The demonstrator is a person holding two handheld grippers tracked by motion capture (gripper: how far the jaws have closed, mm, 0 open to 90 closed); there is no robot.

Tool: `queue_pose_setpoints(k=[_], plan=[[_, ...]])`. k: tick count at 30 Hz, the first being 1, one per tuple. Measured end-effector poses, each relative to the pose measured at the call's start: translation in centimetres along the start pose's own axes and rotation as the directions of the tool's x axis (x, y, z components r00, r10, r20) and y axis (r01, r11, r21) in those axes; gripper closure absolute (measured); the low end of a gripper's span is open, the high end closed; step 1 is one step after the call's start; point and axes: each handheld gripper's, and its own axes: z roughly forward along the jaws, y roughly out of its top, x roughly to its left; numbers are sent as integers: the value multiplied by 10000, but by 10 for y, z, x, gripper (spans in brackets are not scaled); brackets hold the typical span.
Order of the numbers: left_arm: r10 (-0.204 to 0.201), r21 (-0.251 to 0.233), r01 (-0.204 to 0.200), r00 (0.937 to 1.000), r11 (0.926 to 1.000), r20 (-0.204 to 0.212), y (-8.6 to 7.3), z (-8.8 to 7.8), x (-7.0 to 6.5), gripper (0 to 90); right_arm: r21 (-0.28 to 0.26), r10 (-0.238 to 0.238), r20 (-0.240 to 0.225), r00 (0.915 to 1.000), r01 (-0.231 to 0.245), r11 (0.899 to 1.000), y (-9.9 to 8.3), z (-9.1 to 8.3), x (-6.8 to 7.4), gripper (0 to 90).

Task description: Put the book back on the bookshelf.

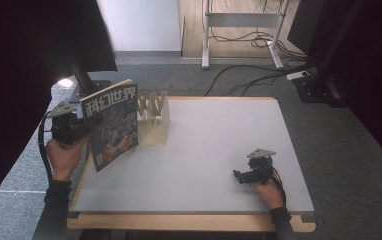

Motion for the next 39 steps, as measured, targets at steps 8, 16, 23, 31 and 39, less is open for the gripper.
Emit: queue_pose_setpoints(k=[8, 16, 23, 31, 39], plan=[[-116, -80, 114, 9996, 9999, -261, 6, 23, 4, 826, 4, 5, 0, 10000, -5, 10000, 0, 0, 0, 0], [-73, -742, 32, 9985, 9972, -552, 5, 49, 4, 826, 2, 14, 6, 10000, -14, 10000, 0, 0, 0, 0], [155, -312, -162, 9996, 9994, -219, -3, 57, 1, 822, 4, 16, 3, 10000, -16, 10000, 0, 0, 0, 0], [444, 2045, -578, 9966, 9771, 695, 2, 40, -4, 809, 2, 8, 0, 10000, -8, 10000, 0, 0, 0, 0], [482, 2617, -636, 9967, 9631, 647, 0, 45, -3, 817, 4, 7, -2, 10000, -7, 10000, 0, 0, 0, 0]])
